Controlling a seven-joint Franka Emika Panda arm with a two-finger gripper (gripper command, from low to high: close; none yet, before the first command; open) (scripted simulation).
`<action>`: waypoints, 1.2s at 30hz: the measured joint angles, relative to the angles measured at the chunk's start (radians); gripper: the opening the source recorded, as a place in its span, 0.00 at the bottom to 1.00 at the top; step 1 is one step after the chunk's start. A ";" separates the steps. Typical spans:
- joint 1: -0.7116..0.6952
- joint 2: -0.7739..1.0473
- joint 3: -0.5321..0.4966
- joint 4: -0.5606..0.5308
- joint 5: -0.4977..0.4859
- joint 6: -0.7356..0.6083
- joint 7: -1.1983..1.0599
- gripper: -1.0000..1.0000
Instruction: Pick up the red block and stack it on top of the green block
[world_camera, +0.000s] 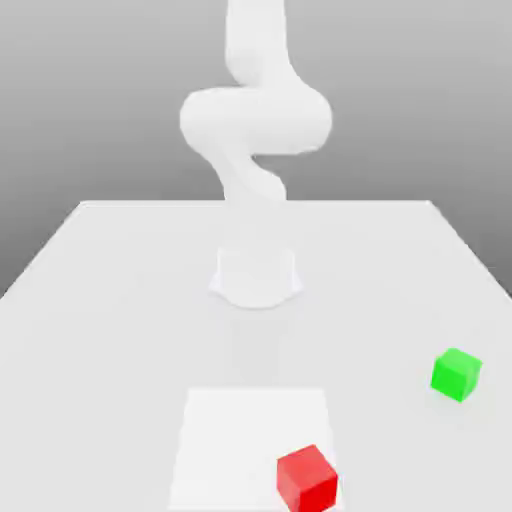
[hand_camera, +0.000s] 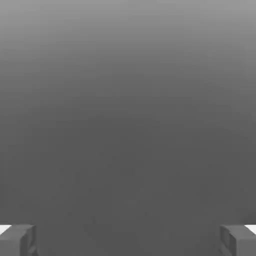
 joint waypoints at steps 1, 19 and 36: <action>0.026 0.040 -0.022 -0.004 0.025 0.010 -0.031 0.50; 0.245 0.695 -0.131 -0.072 0.310 0.183 -0.444 0.50; 0.285 1.064 -0.153 -0.114 0.120 0.445 -0.430 0.50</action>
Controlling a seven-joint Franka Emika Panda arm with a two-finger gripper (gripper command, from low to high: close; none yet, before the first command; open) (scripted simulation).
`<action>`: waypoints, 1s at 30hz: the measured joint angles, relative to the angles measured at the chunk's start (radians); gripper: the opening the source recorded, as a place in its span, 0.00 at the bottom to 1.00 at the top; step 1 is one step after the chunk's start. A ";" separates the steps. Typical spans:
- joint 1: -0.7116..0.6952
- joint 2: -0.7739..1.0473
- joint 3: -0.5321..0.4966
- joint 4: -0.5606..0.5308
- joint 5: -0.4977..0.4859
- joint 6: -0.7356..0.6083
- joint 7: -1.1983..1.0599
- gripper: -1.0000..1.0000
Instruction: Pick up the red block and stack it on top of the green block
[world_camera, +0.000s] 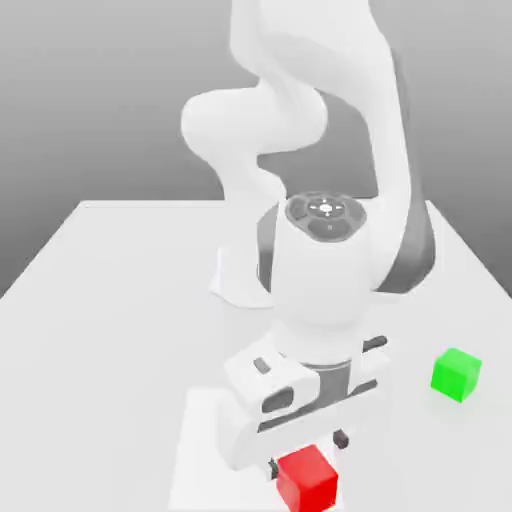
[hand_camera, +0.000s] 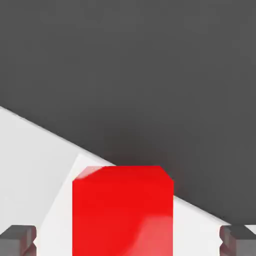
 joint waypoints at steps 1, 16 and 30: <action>-0.007 0.018 0.009 0.003 0.011 0.014 -0.008 0.50; 0.003 -0.017 -0.005 -0.003 -0.012 -0.014 0.009 0.00; 0.121 -0.224 0.156 -0.128 -0.103 -0.127 -0.378 0.00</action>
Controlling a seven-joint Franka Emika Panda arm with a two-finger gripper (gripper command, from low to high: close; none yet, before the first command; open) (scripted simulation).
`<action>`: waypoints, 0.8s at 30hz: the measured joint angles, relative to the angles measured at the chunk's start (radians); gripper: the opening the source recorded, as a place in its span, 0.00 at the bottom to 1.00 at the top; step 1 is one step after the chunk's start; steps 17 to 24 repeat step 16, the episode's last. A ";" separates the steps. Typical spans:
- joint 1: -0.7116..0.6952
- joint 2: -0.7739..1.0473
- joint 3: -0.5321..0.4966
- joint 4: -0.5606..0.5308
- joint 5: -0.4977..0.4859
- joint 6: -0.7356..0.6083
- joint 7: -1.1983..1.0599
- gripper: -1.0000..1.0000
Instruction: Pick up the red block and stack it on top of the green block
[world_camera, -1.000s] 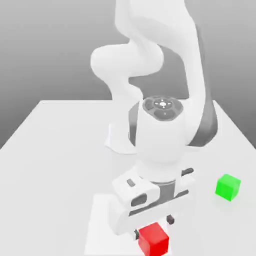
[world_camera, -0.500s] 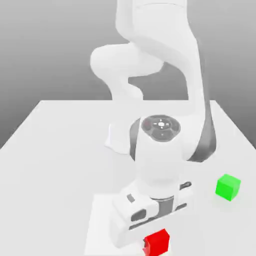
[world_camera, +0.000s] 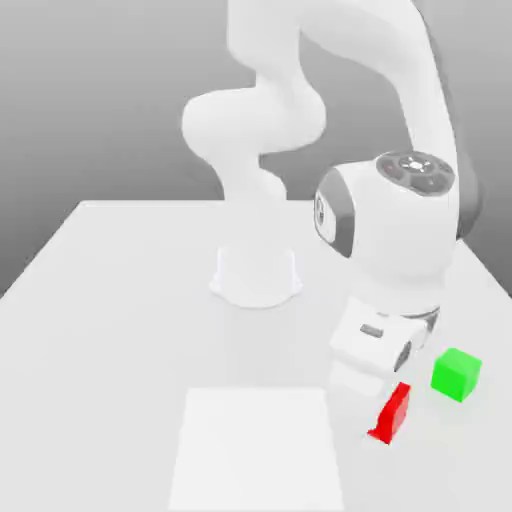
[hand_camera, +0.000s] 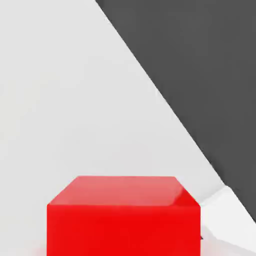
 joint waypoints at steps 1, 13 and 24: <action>0.014 -0.015 0.020 -0.014 -0.006 -0.001 -0.048 0.00; 0.234 0.025 0.154 -0.130 -0.119 0.193 -0.500 1.00; 0.234 0.025 0.154 -0.130 -0.119 0.193 -0.500 1.00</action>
